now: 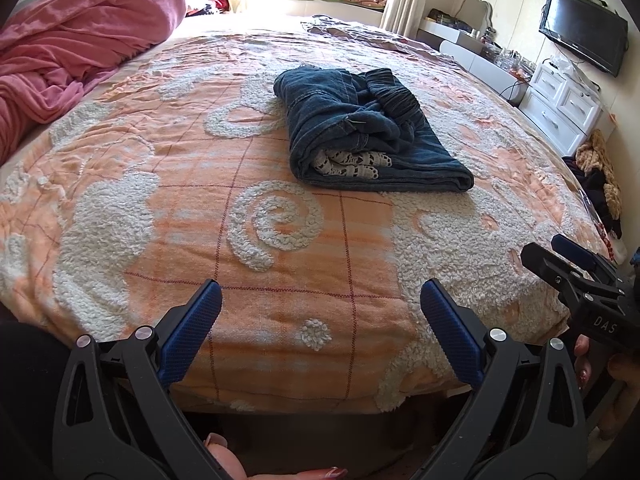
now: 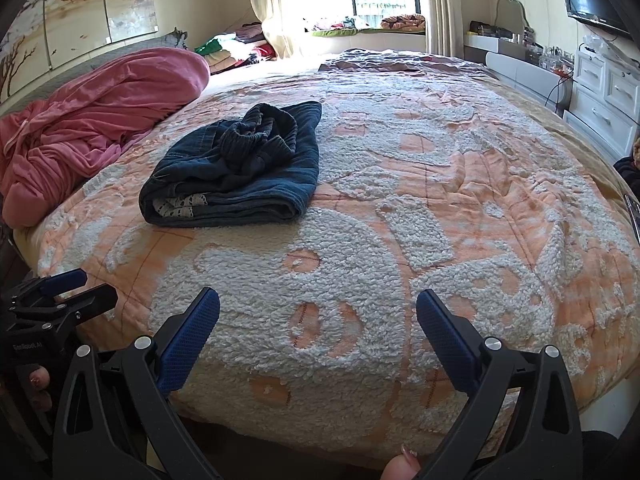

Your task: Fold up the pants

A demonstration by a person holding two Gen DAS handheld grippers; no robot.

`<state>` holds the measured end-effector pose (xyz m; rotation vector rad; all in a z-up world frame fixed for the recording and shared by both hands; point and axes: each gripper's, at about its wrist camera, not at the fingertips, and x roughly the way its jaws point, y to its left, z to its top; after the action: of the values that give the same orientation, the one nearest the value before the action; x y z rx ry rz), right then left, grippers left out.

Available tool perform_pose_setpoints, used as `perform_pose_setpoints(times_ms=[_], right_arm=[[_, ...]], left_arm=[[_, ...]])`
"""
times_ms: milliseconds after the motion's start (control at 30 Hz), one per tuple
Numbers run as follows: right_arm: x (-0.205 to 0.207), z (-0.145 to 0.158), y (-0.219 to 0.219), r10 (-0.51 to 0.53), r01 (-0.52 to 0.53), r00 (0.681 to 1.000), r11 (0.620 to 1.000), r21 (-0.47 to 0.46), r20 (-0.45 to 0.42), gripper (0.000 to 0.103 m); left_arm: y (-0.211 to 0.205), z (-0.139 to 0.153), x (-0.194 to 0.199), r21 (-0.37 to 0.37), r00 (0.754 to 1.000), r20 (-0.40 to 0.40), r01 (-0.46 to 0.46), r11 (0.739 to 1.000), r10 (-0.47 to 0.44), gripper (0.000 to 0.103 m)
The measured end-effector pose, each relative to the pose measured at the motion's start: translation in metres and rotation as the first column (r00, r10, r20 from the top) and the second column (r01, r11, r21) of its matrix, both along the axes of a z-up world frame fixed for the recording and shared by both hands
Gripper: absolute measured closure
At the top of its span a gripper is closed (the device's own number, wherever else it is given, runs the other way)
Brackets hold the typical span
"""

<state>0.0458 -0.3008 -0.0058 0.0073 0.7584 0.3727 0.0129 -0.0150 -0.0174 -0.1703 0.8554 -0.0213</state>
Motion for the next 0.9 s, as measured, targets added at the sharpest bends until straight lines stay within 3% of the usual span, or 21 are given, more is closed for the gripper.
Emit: perform_pose_setpoints(times_ms=[333, 467, 533, 633, 733, 833, 900], right_arm=[[0.020, 0.007, -0.027, -0.066, 0.067, 0.996, 0.998, 0.017, -0.059, 0.005], [0.044, 0.027, -0.069, -0.129, 0.131, 0.991, 0.990, 0.054, -0.047, 0.005], [0.068, 0.038, -0.101, -0.204, 0.204, 0.979, 0.979, 0.017, -0.021, 0.005], [0.118, 0.046, -0.158, -0.332, 0.332, 0.943, 0.942, -0.054, 0.004, 0.005], [0.178, 0.040, -0.214, -0.461, 0.456, 0.887, 0.882, -0.122, -0.014, 0.005], [0.236, 0.012, -0.261, -0.572, 0.550, 0.814, 0.816, -0.180, -0.102, 0.005], [0.266, -0.019, -0.282, -0.616, 0.583, 0.773, 0.783, -0.215, -0.150, 0.005]], left_arm=[[0.014, 0.007, 0.011, 0.003, 0.999, -0.016, -0.038, 0.999, 0.038, 0.010], [0.054, 0.037, 0.030, -0.032, 0.996, 0.028, -0.083, 0.996, 0.084, 0.010], [0.093, 0.048, 0.058, -0.016, 0.991, -0.011, -0.134, 0.991, 0.134, 0.010], [0.161, 0.048, 0.112, 0.077, 0.973, -0.069, -0.215, 0.974, 0.220, 0.010], [0.238, 0.029, 0.169, 0.107, 0.931, -0.147, -0.320, 0.941, 0.334, 0.010], [0.294, -0.001, 0.213, 0.099, 0.889, -0.180, -0.409, 0.907, 0.420, 0.010], [0.313, -0.036, 0.228, 0.177, 0.857, -0.172, -0.458, 0.871, 0.486, 0.008]])
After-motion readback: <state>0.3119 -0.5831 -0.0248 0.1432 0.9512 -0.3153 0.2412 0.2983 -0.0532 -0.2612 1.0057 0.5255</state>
